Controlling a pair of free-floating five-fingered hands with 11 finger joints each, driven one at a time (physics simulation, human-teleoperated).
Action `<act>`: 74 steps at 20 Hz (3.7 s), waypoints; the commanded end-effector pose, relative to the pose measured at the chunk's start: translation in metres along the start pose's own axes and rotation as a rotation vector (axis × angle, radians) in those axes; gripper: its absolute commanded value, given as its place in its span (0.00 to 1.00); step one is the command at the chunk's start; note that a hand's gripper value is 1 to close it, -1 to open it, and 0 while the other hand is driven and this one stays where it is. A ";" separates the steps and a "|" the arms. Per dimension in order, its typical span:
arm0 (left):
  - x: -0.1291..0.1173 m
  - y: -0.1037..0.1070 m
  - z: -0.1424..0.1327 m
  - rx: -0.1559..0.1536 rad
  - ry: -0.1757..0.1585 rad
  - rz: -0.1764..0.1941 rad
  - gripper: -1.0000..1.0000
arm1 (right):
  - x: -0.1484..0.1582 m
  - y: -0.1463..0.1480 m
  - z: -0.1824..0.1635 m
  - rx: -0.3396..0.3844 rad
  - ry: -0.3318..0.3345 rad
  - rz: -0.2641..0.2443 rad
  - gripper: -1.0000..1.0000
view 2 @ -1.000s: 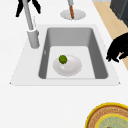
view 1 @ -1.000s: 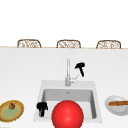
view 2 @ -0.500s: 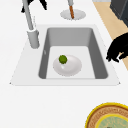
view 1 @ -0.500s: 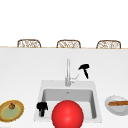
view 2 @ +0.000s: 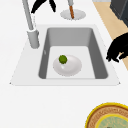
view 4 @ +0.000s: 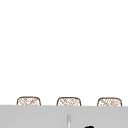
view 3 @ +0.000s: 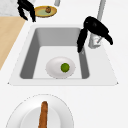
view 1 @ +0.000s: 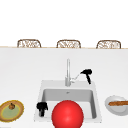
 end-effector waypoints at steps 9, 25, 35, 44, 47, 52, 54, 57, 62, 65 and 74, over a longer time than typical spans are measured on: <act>0.000 0.000 0.000 0.000 0.000 0.000 0.50 | 0.034 0.077 0.056 -0.063 -0.044 -0.069 0.00; 0.000 0.000 0.000 0.000 0.000 0.000 0.50 | 0.143 0.158 0.087 0.062 -0.015 -0.027 0.00; 0.000 0.000 0.000 0.000 0.000 0.000 0.50 | 0.198 0.171 0.071 0.372 0.038 -0.070 0.00; 0.000 0.000 0.000 0.000 0.000 0.000 0.50 | 0.212 0.190 0.068 0.434 0.024 -0.157 0.00; 0.000 0.000 0.000 0.000 0.000 0.000 0.50 | 0.211 0.199 0.063 0.437 0.022 -0.153 0.00; 0.000 0.000 0.000 0.000 0.000 0.000 0.50 | 0.213 0.220 0.053 0.363 0.096 -0.094 0.00; 0.000 0.000 0.000 0.000 0.000 0.000 0.50 | 0.213 0.231 0.047 0.354 0.095 -0.081 0.00; 0.000 0.000 0.000 0.000 0.000 0.000 0.50 | 0.212 0.236 0.039 0.335 0.101 -0.065 0.00; 0.000 0.000 0.000 0.000 0.000 0.000 0.50 | 0.212 0.248 0.035 0.272 0.124 -0.061 0.00; 0.000 0.000 0.000 0.000 0.000 0.000 0.50 | 0.212 0.251 0.033 0.270 0.139 -0.064 0.00; 0.000 0.000 0.000 0.000 0.000 0.000 0.50 | 0.211 0.270 -0.004 0.281 0.153 -0.033 0.00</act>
